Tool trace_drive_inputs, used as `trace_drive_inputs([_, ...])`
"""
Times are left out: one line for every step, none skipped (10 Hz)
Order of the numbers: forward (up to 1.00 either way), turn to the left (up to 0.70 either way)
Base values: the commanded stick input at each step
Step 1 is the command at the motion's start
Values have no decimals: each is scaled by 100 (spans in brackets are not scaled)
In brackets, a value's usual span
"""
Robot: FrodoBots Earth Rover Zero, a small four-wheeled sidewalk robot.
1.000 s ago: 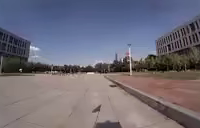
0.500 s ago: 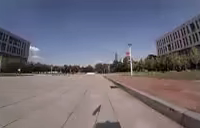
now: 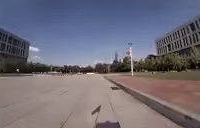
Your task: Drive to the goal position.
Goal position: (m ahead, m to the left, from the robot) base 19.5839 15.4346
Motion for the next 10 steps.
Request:
trace_drive_inputs([70,0])
trace_drive_inputs([70,0])
trace_drive_inputs([70,0])
trace_drive_inputs([70,0])
trace_drive_inputs([70,0])
trace_drive_inputs([70,0])
trace_drive_inputs([70,0])
trace_drive_inputs([70,0])
trace_drive_inputs([70,0])
trace_drive_inputs([70,0])
